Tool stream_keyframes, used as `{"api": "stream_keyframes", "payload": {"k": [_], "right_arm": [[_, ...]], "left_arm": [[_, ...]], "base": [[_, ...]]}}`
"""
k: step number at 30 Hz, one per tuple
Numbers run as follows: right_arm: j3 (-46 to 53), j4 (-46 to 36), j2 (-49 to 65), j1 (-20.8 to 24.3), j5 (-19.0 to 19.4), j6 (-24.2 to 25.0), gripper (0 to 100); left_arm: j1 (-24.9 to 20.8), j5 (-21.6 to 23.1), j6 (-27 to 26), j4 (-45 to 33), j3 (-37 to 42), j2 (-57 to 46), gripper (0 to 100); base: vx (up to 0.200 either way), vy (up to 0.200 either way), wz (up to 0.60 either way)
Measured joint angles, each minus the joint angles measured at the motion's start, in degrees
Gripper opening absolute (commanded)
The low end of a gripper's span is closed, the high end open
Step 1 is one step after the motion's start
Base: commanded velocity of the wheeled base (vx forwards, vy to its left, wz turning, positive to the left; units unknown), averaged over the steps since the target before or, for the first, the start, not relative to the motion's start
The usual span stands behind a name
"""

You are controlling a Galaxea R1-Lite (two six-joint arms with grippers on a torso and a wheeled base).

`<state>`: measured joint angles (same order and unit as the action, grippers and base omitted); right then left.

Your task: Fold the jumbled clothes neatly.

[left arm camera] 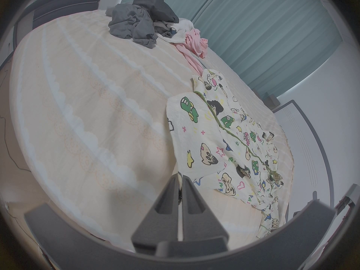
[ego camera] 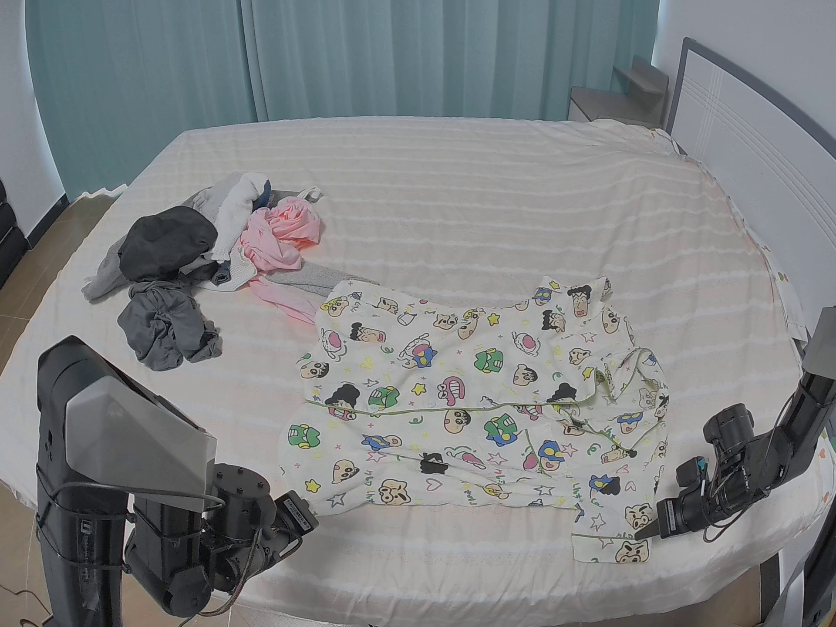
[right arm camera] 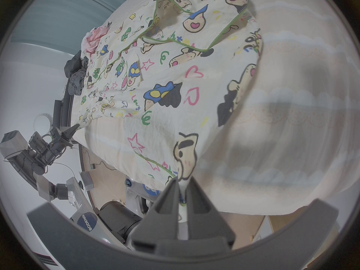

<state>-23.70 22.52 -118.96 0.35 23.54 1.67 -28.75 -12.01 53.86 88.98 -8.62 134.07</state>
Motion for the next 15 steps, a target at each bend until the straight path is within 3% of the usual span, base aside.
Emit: {"api": "stream_keyframes", "payload": {"k": [15], "right_arm": [[1.8, -2.1, 5.1, -1.3, -0.1, -0.8, 0]], "left_arm": [[-0.3, 2.0, 0.0, 0.0, 2.8, -1.7, 0]], "base": [[0.0, 0.0, 0.0]]}}
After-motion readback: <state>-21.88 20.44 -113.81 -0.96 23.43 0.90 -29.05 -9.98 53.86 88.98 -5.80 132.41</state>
